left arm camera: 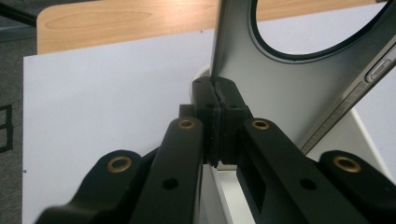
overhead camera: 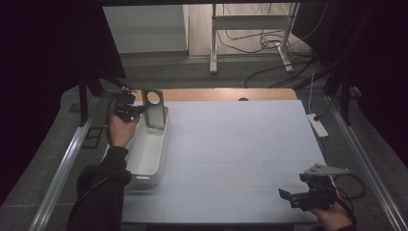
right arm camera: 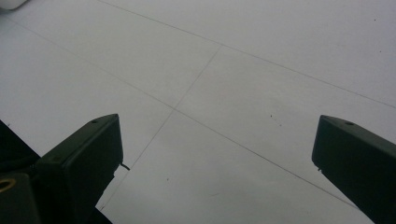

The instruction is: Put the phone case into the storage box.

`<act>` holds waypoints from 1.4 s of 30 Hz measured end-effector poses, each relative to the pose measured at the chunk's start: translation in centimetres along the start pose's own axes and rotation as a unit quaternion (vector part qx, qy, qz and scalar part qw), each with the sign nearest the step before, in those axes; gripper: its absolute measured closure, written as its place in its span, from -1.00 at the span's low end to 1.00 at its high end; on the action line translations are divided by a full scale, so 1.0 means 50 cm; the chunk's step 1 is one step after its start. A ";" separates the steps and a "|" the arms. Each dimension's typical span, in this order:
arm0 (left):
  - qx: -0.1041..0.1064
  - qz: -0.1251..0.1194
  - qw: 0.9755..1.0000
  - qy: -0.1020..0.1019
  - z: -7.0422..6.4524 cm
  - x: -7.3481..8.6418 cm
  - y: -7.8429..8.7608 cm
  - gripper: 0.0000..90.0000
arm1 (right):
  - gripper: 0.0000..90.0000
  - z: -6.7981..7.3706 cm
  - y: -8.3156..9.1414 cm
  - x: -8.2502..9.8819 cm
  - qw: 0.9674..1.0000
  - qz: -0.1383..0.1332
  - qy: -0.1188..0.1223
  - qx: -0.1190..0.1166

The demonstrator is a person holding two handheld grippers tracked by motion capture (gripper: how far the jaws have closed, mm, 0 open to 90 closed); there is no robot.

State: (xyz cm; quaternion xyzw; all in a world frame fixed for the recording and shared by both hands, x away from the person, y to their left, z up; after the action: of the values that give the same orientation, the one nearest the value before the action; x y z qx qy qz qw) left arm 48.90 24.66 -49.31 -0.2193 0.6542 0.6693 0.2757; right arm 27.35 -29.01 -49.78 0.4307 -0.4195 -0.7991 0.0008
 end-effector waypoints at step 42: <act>0.080 -0.044 0.995 -0.048 -0.023 0.017 0.034 -0.69 | -0.97 0.003 0.000 -0.001 1.000 -0.002 0.009 -0.003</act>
State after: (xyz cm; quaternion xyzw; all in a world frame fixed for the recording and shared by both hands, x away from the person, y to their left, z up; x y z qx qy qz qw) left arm 47.06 23.61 -48.62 -0.1924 0.6813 0.6119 0.3527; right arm 27.27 -28.89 -49.69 0.4385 -0.4163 -0.7965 0.0037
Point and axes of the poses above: each handheld gripper's, and its own axes: y roughly backward along the jaws, x roughly out of its underside, z roughly to its left, the point moved 6 cm from there along -y, roughly forward along the jaws, and after that the axes turned 14 degrees about -x, right-handed, at the moved point
